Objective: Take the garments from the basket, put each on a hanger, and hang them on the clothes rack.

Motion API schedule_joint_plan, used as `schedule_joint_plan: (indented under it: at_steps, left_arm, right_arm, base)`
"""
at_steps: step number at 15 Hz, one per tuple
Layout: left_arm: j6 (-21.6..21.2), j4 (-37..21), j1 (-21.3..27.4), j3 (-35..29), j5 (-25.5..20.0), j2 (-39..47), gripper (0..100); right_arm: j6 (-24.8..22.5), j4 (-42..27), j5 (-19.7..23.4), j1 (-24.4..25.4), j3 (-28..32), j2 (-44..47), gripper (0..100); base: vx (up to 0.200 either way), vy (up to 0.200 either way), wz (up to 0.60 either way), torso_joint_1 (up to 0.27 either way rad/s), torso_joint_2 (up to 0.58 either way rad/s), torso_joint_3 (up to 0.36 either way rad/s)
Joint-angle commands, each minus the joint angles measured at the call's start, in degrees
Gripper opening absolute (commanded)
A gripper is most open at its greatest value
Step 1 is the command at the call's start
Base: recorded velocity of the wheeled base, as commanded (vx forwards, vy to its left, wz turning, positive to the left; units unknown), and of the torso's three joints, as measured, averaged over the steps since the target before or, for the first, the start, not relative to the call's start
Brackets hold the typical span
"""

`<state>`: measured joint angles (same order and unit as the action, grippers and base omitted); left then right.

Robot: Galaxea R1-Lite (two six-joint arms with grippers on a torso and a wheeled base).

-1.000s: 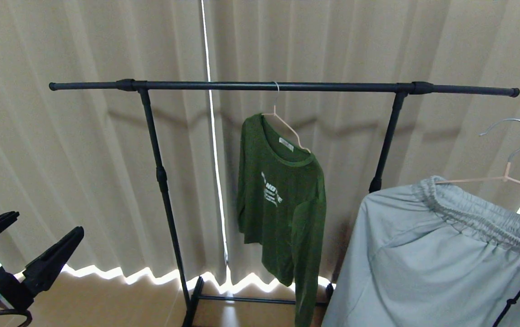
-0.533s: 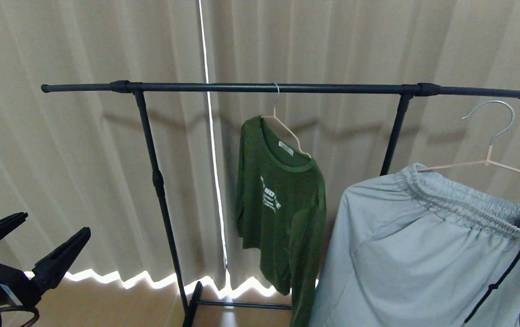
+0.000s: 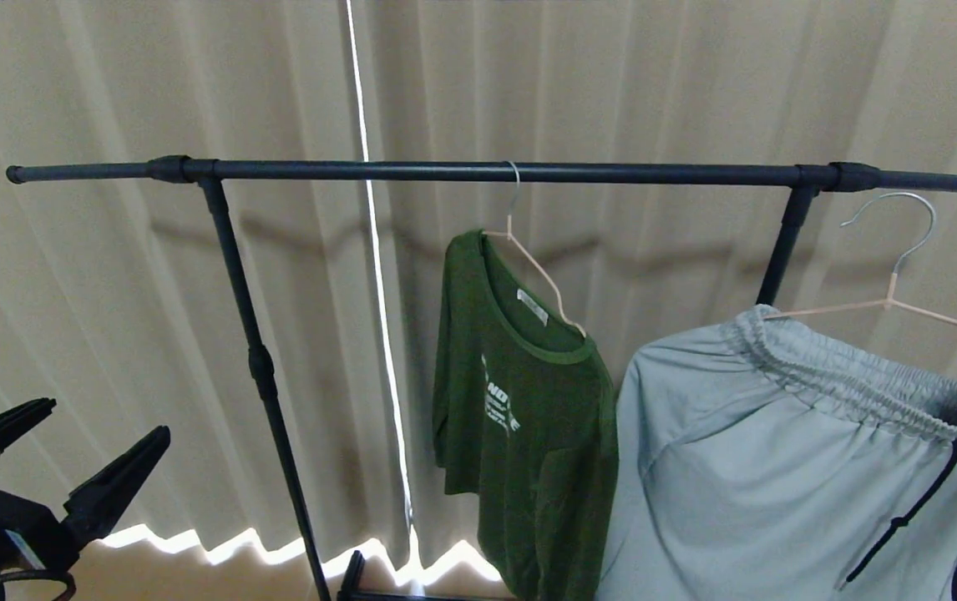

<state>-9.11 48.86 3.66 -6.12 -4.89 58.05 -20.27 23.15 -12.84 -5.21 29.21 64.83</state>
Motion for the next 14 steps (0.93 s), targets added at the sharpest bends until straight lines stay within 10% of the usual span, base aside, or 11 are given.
schedule_joint_plan:
  at_steps: [1,7,14]
  left_arm:
    - [-0.03,0.01,0.12,0.23,-0.03,0.13,100]
    - [-0.03,0.01,0.91,0.23,0.05,1.45,100]
    - [-3.55,0.01,2.85,1.46,0.05,0.57,100]
  right_arm:
    - [-0.03,0.23,0.0,0.81,0.32,0.21,0]
    - [-0.12,0.32,-6.32,10.74,16.14,15.33,0]
    - [-0.03,0.4,-10.54,10.65,29.59,29.56,0]
  base:
    - [0.0,0.0,0.0,0.0,0.0,0.0]
    - [0.0,0.0,0.0,0.0,0.0,0.0]
    - [0.0,0.0,0.0,0.0,0.0,0.0]
